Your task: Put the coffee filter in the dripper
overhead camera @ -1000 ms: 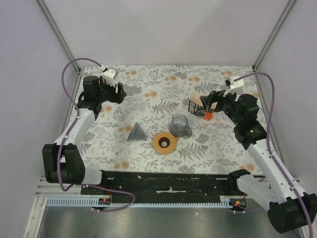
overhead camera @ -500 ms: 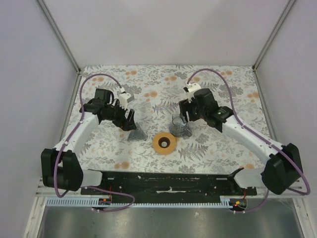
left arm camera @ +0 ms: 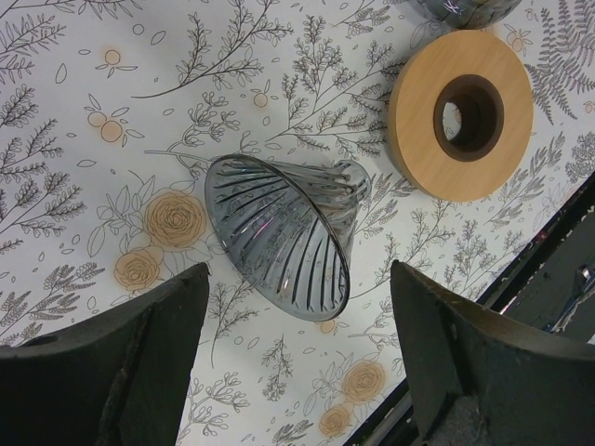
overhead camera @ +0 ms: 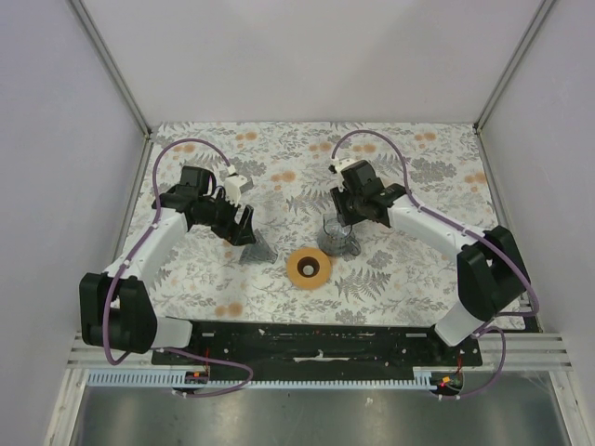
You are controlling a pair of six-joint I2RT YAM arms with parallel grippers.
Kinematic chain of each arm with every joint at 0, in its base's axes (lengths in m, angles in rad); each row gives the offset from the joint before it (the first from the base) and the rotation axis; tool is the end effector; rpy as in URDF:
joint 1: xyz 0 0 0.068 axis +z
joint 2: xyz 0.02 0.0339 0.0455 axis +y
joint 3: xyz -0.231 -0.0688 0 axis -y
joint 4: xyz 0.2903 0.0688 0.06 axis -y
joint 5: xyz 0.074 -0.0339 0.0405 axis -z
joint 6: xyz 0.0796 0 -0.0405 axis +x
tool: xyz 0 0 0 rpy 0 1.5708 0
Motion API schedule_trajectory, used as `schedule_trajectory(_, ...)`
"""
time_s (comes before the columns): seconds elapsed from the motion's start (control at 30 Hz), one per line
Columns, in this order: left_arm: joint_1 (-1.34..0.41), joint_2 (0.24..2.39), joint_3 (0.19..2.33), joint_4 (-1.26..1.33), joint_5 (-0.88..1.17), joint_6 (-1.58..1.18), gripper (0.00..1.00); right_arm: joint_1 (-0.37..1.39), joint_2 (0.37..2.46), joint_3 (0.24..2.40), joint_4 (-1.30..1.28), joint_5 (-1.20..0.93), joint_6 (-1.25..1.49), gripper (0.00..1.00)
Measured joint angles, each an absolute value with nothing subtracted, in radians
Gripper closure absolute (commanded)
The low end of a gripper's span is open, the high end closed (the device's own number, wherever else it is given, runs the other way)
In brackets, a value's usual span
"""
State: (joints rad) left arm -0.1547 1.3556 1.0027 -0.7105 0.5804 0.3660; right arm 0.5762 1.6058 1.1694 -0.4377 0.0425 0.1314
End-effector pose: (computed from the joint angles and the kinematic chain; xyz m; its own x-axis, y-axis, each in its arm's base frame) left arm 0.3214 -0.0943 0.1723 -0.6660 0.4068 -0.6252 0.6752 0.6850 -0.2736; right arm 0.3499 0.2233 0.1583 -0.7059 -0.3026 -0.6404 -0.4327 0.9000 0.0518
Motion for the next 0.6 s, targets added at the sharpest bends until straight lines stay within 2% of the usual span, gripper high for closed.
schedule_trajectory(0.13, -0.155, 1.356, 1.003, -0.71, 0.575, 0.366, 0.16, 0.576, 1.644, 1.189, -0.463, 0.05, 0.119, 0.73)
schedule_trajectory(0.3, -0.155, 1.356, 1.003, -0.71, 0.573, 0.366, 0.16, 0.576, 1.661, 1.209, -0.493, 0.04, 0.06, 0.99)
schedule_trajectory(0.6, -0.155, 1.357, 1.016, -0.73, 0.556, 0.366, 0.16, 0.585, 1.791, 1.396, -0.512, -0.097, -0.245, 1.0)
